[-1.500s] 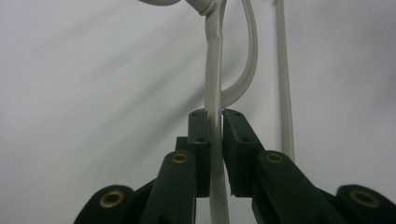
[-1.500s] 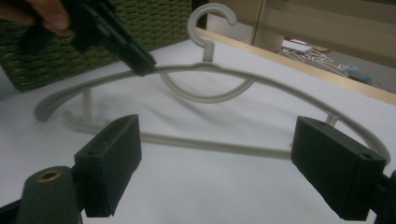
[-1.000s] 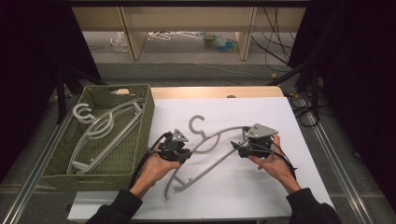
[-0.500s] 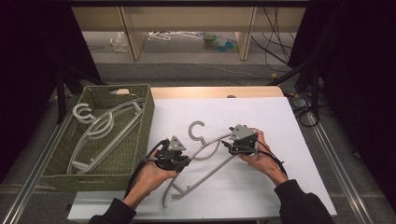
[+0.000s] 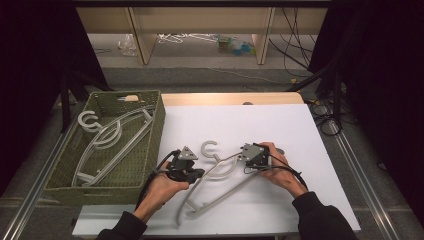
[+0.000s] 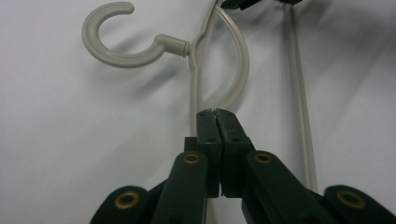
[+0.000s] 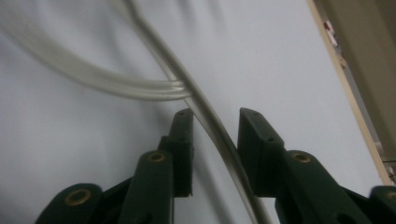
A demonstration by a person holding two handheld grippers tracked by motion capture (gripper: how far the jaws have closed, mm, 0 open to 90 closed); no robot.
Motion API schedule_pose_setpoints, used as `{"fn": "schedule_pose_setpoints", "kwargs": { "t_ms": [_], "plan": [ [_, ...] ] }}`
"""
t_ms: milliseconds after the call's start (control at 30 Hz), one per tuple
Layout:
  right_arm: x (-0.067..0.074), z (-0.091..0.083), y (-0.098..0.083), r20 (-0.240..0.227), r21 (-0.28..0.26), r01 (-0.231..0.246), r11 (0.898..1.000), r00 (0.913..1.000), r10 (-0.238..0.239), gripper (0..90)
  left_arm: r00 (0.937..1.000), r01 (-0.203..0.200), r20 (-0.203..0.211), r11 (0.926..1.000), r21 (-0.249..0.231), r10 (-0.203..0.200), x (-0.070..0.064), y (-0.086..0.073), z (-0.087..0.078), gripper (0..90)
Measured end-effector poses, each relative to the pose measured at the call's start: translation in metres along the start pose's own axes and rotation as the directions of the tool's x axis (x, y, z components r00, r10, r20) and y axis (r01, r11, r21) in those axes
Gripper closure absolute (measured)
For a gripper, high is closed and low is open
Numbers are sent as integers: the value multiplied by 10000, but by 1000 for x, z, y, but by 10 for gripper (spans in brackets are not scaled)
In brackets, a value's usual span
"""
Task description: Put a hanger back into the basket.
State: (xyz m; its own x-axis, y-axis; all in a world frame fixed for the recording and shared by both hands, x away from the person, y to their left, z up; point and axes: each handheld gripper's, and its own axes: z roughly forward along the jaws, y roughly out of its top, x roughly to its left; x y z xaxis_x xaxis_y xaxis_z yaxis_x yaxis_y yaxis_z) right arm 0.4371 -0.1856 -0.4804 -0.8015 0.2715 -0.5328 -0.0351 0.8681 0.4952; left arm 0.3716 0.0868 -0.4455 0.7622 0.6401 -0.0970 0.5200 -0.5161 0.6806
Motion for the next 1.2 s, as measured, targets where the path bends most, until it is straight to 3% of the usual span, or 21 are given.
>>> {"fn": "schedule_pose_setpoints", "kwargs": {
  "t_ms": [33,67,133,200,267,300,433,533,633,733,767,833,867,933,967,1000,1033,1067,1133,1167,1200],
  "plan": [
    [-2,-1,-1,-46,34,270,9996,9996,-270,712,9999,-117,-72,9995,296,119,-1,1,1,818],
    [-2,-2,0,12,-18,342,9994,9994,-342,730,9998,-67,-172,9996,286,72,0,1,4,769],
    [-3,-7,2,209,-139,516,9986,9985,-513,759,9967,-23,-814,9995,301,47,5,2,9,652],
    [-3,-10,3,367,-194,849,9962,9958,-842,780,9907,132,-1353,9998,149,-110,14,4,16,599],
    [-1,-13,4,395,-105,1227,9924,9917,-1222,801,9890,150,-1472,9999,-26,-153,18,5,20,599],
    [0,-13,4,292,-91,1350,9908,9905,-1347,810,9865,-191,-1626,9998,-17,186,19,5,22,598],
    [0,-17,4,444,-255,1664,9857,9853,-1652,822,9854,-159,-1696,9998,-100,139,20,8,21,554],
    [0,-21,5,456,-378,1888,9813,9813,-1870,823,9871,-309,-1578,9991,-293,259,20,14,14,539],
    [1,-25,6,577,-463,2142,9757,9757,-2114,823,9843,-686,-1646,9972,-289,629,20,21,11,527],
    [1,-30,8,851,-619,2729,9600,9598,-2674,823,9885,-455,-1462,9984,-347,400,21,28,12,516],
    [2,-32,9,908,-671,2792,9579,9578,-2728,824,9917,-158,-1279,9991,-395,106,21,30,14,507],
    [3,-36,10,1017,-718,3141,9467,9465,-3063,824,9927,-127,-1202,9991,-397,78,22,33,17,496],
    [4,-38,10,1081,-691,3077,9490,9480,-2995,823,9941,-100,-1081,9995,-314,65,22,35,17,501],
    [5,-41,11,1177,-746,3228,9435,9424,-3131,823,9972,107,-744,9996,-250,-125,22,37,19,507],
    [7,-44,11,1306,-691,3054,9497,9466,-2948,823,9975,-3,-713,9997,-230,-14,22,38,20,507],
    [8,-45,12,1233,-757,3045,9495,9478,-2941,823,9976,-108,-690,9998,-188,95,23,39,21,513],
    [8,-46,12,1271,-802,3130,9464,9449,-3017,823,9981,-23,-613,9999,-140,15,22,39,22,524],
    [9,-48,12,1307,-786,3156,9456,9436,-3041,823,9982,-292,-524,9996,50,294,24,40,22,527],
    [11,-49,12,1226,-806,3071,9482,9472,-2964,823,9992,-171,-371,9999,1,171,23,40,25,556],
    [11,-50,12,1357,-874,3169,9444,9430,-3039,823,9991,-317,-281,9995,25,317,23,41,25,569],
    [12,-50,12,1246,-902,3011,9493,9491,-2892,823,9994,-245,-236,9997,-23,245,22,41,26,578]
  ]
}}
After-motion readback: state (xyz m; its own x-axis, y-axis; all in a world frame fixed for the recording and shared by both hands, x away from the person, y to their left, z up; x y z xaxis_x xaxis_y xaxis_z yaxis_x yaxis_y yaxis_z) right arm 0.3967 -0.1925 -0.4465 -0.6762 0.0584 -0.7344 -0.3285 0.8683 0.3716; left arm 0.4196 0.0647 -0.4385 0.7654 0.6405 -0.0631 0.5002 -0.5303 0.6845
